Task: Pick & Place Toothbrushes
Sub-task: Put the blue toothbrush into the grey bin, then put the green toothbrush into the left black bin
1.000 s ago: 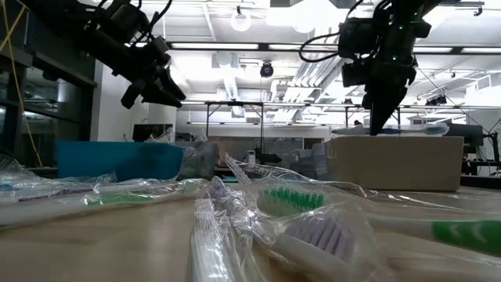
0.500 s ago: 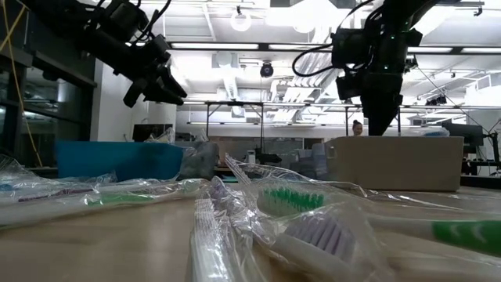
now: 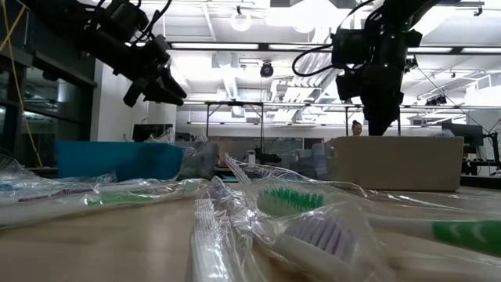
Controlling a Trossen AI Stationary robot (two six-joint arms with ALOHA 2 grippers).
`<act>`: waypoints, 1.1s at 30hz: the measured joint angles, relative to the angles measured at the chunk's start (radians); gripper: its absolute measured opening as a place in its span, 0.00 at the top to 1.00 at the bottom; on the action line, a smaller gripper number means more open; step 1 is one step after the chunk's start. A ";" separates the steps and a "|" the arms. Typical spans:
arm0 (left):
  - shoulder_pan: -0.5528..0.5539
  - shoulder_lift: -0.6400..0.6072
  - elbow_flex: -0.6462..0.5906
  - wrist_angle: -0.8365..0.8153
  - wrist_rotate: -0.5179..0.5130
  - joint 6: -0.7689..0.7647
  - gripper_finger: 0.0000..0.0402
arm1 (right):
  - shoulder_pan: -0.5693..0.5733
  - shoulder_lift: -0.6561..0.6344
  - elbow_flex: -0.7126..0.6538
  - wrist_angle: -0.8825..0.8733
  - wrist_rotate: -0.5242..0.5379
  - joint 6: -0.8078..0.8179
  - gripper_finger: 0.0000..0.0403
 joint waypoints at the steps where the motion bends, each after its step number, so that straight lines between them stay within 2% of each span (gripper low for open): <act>1: 0.000 0.000 0.000 -0.001 0.000 -0.005 0.65 | 0.000 0.000 0.000 -0.003 -0.001 0.012 0.80; 7: 0.000 0.000 0.000 -0.004 0.001 -0.015 0.65 | 0.000 0.000 0.000 -0.047 0.001 0.047 0.60; 11: 0.000 0.000 0.000 -0.004 0.001 -0.016 0.65 | 0.000 -0.015 0.000 -0.077 0.007 0.081 0.54; 20: 0.000 0.000 0.000 -0.003 0.002 -0.042 0.65 | 0.004 -0.101 0.000 -0.100 0.006 0.125 0.53; 24: 0.000 0.000 0.000 -0.004 0.001 -0.049 0.65 | 0.043 -0.139 0.000 -0.105 0.017 0.177 0.53; 28: 0.000 0.000 0.000 -0.004 0.001 -0.044 0.65 | 0.139 -0.174 0.000 -0.106 0.064 0.258 0.54; 33: 0.000 0.000 0.000 -0.004 0.001 -0.043 0.65 | 0.327 -0.186 0.000 -0.103 0.140 0.446 0.55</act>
